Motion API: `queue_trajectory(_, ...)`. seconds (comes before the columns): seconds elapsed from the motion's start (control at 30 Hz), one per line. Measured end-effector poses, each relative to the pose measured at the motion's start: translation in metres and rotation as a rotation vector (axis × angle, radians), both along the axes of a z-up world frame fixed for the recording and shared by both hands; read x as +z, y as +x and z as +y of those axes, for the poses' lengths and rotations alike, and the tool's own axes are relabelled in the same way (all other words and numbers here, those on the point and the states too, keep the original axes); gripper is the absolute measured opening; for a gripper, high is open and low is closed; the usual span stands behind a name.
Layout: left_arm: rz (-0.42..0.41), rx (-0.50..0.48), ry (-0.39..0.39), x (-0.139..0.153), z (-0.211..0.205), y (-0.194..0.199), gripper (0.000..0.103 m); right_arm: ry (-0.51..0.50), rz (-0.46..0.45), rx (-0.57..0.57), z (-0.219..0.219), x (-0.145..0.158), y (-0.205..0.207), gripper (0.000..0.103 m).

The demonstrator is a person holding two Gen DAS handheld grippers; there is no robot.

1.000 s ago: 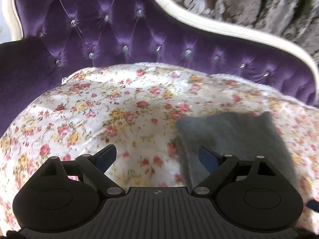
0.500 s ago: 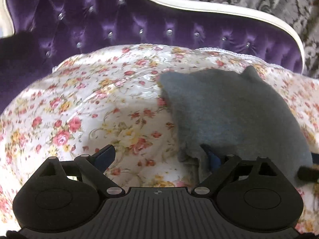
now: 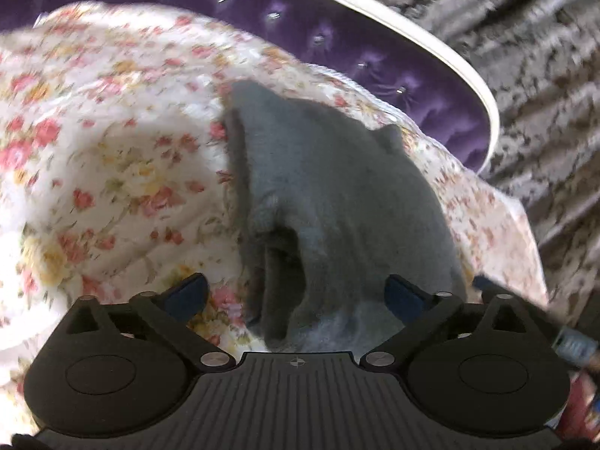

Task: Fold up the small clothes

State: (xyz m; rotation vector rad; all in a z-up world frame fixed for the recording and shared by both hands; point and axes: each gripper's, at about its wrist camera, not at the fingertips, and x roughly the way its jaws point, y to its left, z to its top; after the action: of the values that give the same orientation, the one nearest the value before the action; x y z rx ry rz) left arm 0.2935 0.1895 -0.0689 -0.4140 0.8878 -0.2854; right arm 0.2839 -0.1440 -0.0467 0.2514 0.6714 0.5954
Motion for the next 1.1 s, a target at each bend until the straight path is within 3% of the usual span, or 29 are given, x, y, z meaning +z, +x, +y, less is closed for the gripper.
queue_trajectory(0.07,-0.004,-0.023,0.026,0.002,-0.007,0.002,0.103,0.012,0.003,0.011,0.001,0.000,0.006,0.089)
queue_trajectory(0.23,-0.009,-0.067,-0.007,-0.001,-0.020,0.018,0.103,0.079,0.032,0.046,0.000,-0.005,0.033,0.091)
queue_trajectory(0.37,-0.028,-0.093,0.027,-0.003,-0.033,0.029,0.103,0.122,0.066,0.066,0.002,-0.012,0.062,0.092)
queue_trajectory(0.67,-0.058,-0.119,0.057,-0.005,-0.042,0.038,0.103,0.221,0.188,0.070,0.021,-0.039,0.127,0.094)
queue_trajectory(0.7,-0.063,-0.125,0.061,-0.006,-0.042,0.036,0.103,0.218,0.185,0.064,0.022,-0.039,0.131,0.085)
queue_trajectory(0.73,-0.066,-0.129,0.059,-0.006,-0.042,0.036,0.103,0.164,0.176,0.043,0.023,-0.038,0.133,0.052)
queue_trajectory(0.77,-0.066,-0.131,0.052,-0.006,-0.040,0.034,0.102,0.113,0.172,0.019,0.023,-0.039,0.135,0.038)
queue_trajectory(0.9,-0.061,-0.123,-0.002,-0.006,-0.028,0.025,0.102,0.188,0.202,0.015,0.003,-0.050,0.133,0.034)
queue_trajectory(1.0,-0.058,-0.109,-0.057,-0.008,-0.018,0.019,0.102,0.207,0.198,0.024,0.002,-0.050,0.131,0.038)
queue_trajectory(1.1,-0.047,-0.083,-0.118,-0.010,-0.011,0.023,0.102,0.280,0.217,0.056,0.001,-0.049,0.133,0.058)
